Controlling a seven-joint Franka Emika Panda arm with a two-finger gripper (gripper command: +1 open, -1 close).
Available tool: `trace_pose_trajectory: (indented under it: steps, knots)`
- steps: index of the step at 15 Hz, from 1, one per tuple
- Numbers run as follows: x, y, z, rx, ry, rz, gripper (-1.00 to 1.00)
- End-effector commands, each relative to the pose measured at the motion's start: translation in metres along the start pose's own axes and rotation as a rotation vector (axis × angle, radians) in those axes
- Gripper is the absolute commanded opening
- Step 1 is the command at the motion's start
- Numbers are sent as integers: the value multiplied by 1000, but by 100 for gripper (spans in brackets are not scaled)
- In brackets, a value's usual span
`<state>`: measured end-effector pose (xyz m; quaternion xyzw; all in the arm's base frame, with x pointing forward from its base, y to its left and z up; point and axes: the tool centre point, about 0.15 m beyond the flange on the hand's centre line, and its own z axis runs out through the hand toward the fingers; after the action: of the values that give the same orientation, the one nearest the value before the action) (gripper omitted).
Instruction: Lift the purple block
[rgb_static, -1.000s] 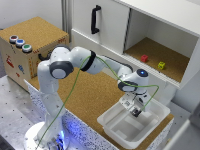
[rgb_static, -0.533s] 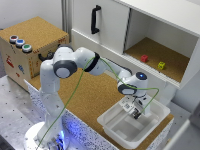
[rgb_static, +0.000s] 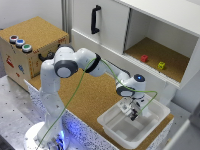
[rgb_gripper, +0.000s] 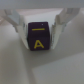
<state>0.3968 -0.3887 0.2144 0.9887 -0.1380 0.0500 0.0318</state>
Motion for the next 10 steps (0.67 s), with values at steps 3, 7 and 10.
trace_pose_trajectory:
  steps: [3,7,10]
  knots:
    - [32,-12,11,38,10,-138,-100]
    - [52,-12,-53,139,110,-252,-100]
    - [77,-13,-136,170,251,-343,-100]
